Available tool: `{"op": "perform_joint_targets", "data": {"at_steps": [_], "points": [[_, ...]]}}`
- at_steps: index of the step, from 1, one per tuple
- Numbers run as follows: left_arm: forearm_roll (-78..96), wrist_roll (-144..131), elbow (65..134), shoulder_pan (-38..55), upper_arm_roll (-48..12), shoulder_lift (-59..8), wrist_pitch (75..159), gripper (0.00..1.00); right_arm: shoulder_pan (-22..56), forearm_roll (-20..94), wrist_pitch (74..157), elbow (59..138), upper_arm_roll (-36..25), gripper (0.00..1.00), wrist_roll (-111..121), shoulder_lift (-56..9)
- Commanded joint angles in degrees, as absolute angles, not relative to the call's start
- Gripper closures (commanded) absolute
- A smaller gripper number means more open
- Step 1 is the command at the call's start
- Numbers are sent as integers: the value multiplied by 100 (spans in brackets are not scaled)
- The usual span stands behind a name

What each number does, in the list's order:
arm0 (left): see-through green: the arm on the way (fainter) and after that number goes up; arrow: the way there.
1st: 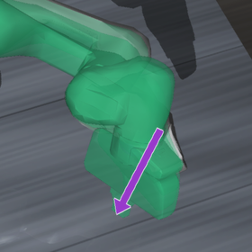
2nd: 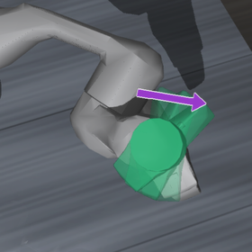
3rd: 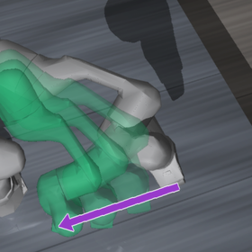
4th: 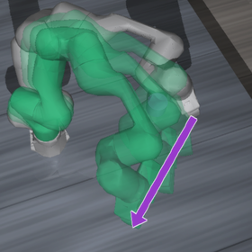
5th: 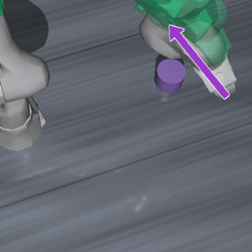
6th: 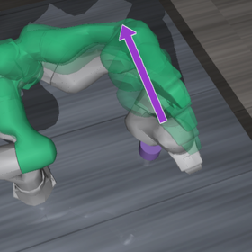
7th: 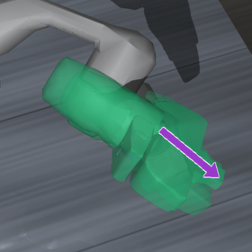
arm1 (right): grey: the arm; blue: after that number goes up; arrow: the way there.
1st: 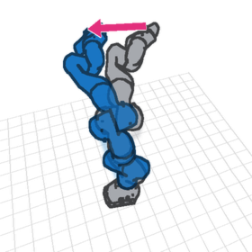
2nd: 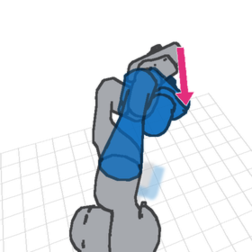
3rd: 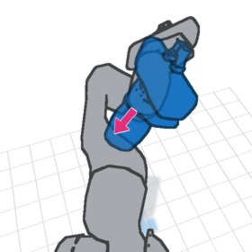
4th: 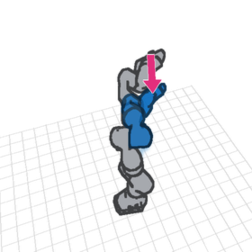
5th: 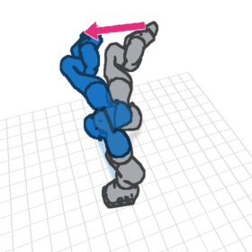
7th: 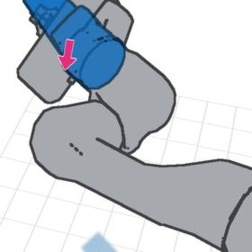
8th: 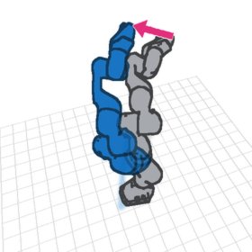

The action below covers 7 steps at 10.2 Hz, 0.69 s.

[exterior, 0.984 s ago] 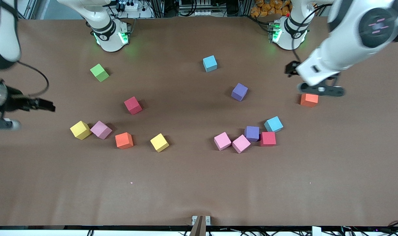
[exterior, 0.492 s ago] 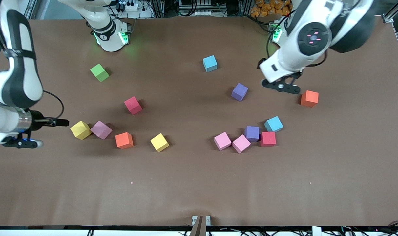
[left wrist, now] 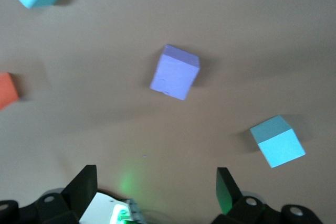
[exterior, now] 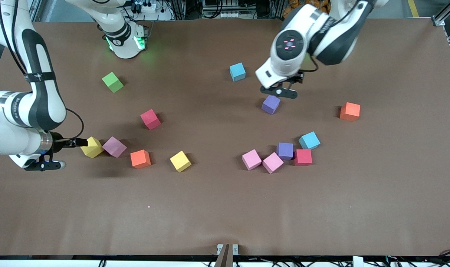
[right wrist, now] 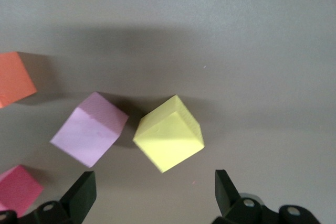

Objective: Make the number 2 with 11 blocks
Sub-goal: 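Reach the right gripper to the yellow cube while the left gripper reaches the cyan cube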

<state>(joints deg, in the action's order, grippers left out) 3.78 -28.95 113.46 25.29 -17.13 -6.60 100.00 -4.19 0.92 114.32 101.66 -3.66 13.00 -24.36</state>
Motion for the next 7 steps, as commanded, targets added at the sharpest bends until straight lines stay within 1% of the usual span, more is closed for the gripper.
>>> {"op": "perform_joint_targets", "data": {"at_steps": [1, 2, 3, 5, 7], "points": [[806, -3845, 11425, 2986, -1714, -939, 10317, 0, -545, 26, 12327, 10992, -299, 0, 2018, -2233], [1009, -4406, 11539, 3206, -1714, -1027, 10588, 0, -545, 26, 12731, 11274, -299, 0, 2396, -2198], [1185, -4865, 11714, 3443, -1714, -1107, 10948, 0, -545, 26, 12909, 11442, -299, 0, 2678, -2136], [1589, -5778, 11926, 3856, -1714, -1483, 11703, 0, -528, 26, 12937, 11618, -290, 0, 3031, -2039], [1626, -6484, 11953, 4191, -1714, -1879, 12224, 0, -519, 26, 13357, 11872, -299, 0, 3477, -2004]]}}
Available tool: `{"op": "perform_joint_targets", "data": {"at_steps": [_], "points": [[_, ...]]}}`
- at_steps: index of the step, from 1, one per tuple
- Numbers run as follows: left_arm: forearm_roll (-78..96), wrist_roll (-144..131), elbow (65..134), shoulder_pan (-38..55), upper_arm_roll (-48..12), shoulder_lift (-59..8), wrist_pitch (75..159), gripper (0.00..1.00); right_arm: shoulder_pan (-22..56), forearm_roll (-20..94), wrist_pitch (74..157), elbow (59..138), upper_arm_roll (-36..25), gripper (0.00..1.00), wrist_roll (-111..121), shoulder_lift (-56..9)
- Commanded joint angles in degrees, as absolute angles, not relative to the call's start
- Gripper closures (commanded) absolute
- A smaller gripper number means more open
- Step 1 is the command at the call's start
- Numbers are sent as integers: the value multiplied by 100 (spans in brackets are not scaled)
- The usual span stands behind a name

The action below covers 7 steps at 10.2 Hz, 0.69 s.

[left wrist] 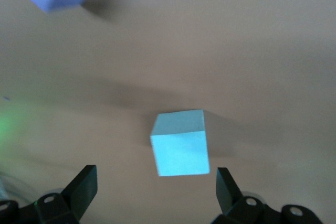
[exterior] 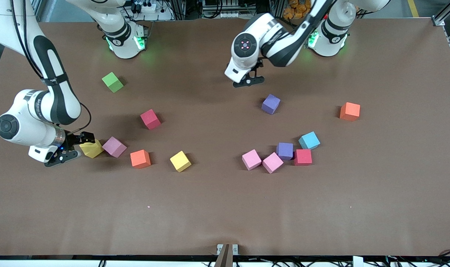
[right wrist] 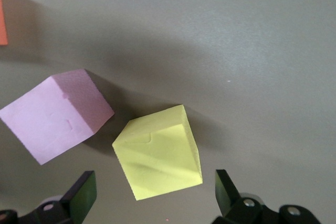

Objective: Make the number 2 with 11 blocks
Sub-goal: 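Grasp the yellow cube with the right gripper while the left gripper grasps the cyan cube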

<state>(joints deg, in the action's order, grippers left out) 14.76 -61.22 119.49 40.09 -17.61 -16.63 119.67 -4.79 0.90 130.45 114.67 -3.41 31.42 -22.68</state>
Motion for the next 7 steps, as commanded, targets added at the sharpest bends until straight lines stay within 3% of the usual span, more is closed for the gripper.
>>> {"op": "perform_joint_targets", "data": {"at_steps": [1, 7], "points": [[1791, -6495, 12049, 4218, -1714, -1977, 12356, 0, -527, 26, 13664, 12031, -299, 0, 3794, -2004], [1960, -6495, 12357, 4342, -1705, -2241, 13086, 0, -554, 18, 14422, 12313, -299, 0, 4254, -2135]]}}
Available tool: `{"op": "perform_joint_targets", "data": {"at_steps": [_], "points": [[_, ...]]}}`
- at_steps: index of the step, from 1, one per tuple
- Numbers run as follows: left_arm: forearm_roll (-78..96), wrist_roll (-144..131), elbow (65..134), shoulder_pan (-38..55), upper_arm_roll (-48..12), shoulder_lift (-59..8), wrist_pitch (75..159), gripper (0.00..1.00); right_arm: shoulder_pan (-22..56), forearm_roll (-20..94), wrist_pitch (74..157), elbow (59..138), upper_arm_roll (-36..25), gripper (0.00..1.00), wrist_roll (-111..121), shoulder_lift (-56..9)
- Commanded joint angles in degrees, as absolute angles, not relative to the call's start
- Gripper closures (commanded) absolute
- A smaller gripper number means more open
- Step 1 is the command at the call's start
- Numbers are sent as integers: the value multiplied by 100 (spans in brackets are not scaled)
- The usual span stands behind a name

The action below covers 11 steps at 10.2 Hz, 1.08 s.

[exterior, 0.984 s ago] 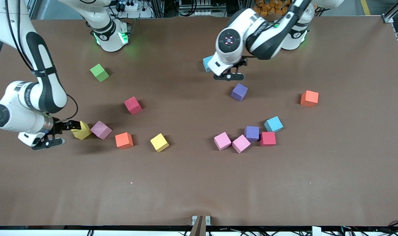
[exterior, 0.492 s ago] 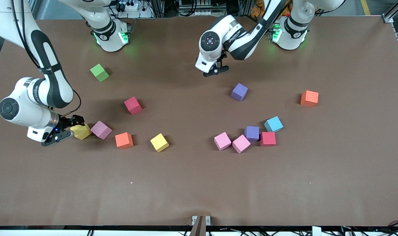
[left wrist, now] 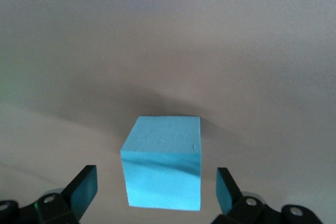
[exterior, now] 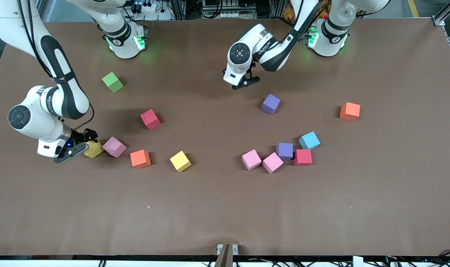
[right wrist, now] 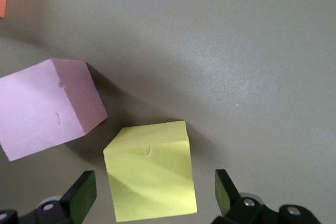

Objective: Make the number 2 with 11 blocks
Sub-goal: 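Grasp the yellow cube with the right gripper while the left gripper grasps the cyan cube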

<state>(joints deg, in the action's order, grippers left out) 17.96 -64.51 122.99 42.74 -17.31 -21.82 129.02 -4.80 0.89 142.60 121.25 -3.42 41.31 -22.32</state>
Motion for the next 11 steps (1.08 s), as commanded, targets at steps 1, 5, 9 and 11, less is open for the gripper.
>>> {"op": "perform_joint_targets", "data": {"at_steps": [1, 5, 9, 11], "points": [[1951, -6495, 12357, 4350, -1705, -2293, 13122, 0, -554, 18, 14484, 12340, -299, 0, 4245, -2188], [1951, -6408, 12375, 4351, -1705, -2444, 13263, 38, -615, 18, 14642, 12340, -299, 0, 4245, -2417], [1960, -5055, 12173, 4342, -1714, -2408, 13263, 88, -703, 35, 14809, 12340, -290, 0, 4228, -2627], [1951, -4940, 12103, 4351, -1705, -2417, 13254, 87, -712, 44, 14810, 12340, -290, 0, 4175, -2637]]}}
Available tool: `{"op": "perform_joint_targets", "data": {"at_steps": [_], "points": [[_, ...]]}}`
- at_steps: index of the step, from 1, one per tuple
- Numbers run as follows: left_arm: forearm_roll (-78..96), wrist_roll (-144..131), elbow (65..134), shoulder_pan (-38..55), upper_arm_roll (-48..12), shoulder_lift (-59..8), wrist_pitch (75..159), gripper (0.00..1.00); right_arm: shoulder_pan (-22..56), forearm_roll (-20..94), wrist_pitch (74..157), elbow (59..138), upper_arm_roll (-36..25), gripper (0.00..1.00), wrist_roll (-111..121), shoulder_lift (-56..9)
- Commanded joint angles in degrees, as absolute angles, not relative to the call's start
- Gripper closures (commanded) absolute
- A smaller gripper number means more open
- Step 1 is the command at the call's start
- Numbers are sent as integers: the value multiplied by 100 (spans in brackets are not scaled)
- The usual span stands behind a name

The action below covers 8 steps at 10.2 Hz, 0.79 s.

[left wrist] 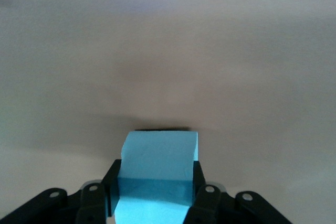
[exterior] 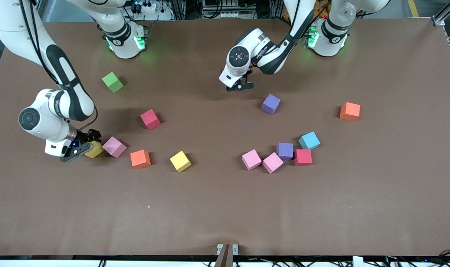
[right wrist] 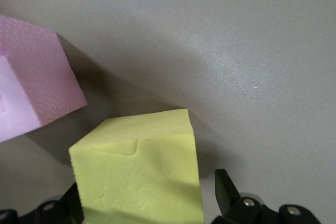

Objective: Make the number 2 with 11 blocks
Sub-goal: 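Grasp the yellow cube with the right gripper while the left gripper grasps the cyan cube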

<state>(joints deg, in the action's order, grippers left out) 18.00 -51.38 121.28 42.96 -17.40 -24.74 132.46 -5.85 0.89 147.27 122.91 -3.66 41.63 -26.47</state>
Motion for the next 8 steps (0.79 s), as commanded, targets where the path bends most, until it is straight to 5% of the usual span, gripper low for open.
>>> {"op": "perform_joint_targets", "data": {"at_steps": [1, 2, 8], "points": [[1890, -4948, 11998, 4351, -1705, -2443, 13254, 87, -712, 87, 14801, 12349, -290, 39, 4157, -2637], [1872, -4922, 11936, 4359, -1688, -2496, 13254, 86, -712, 97, 14775, 12349, -290, 62, 4157, -2637], [1863, -4386, 11217, 5148, -732, -2864, 13009, 82, -686, 97, 13433, 11788, -281, 64, 4157, -2189]]}}
